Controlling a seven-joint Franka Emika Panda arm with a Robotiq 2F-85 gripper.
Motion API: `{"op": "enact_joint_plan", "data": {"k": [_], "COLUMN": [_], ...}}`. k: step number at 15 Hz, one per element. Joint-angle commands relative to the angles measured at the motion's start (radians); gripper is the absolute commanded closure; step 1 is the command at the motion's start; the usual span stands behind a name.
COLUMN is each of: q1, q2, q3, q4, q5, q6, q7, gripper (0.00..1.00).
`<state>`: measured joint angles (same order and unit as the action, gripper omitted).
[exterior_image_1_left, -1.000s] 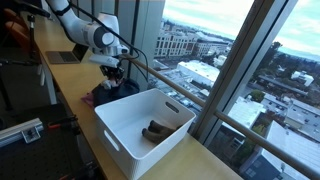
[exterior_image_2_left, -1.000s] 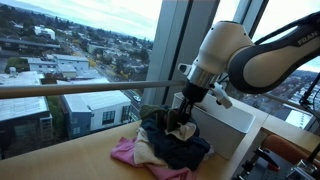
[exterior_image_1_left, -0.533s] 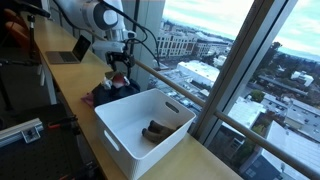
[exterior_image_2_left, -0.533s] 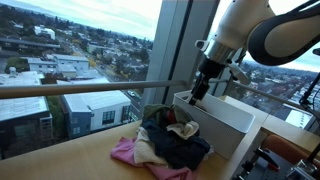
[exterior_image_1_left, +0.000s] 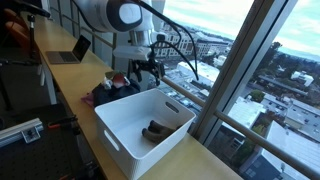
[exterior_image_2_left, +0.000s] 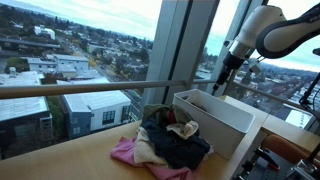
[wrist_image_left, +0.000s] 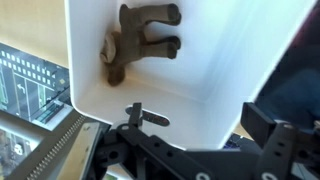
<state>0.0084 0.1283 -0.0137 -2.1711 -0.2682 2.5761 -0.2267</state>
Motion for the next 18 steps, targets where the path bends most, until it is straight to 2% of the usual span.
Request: {"op": "enact_joint_plan", "data": {"k": [1, 6, 10, 15, 16, 17, 18], "q1": [-0.071, -0.114, -0.093, -0.040, -0.031, -0.023, -0.017], "q2": [0.185, 0.427, 0.562, 0.674, 0.687, 0.698, 0.705], "q3": [-0.046, -0.047, -0.052, -0.087, -0.090, -0.093, -0.094], "q4": [0.070, 0.215, 0.308, 0.377, 0.382, 0.386, 0.388], "q5": [0.006, 0.015, -0.003, -0.029, -0.031, -0.031, -0.031], "q6": [0.122, 0.194, 0.210, 0.223, 0.226, 0.227, 0.229], "q7": [-0.049, -0.052, -0.042, -0.016, -0.014, -0.012, -0.011], "gripper": [0.00, 0.00, 0.00, 0.00, 0.02, 0.26, 0.27]}}
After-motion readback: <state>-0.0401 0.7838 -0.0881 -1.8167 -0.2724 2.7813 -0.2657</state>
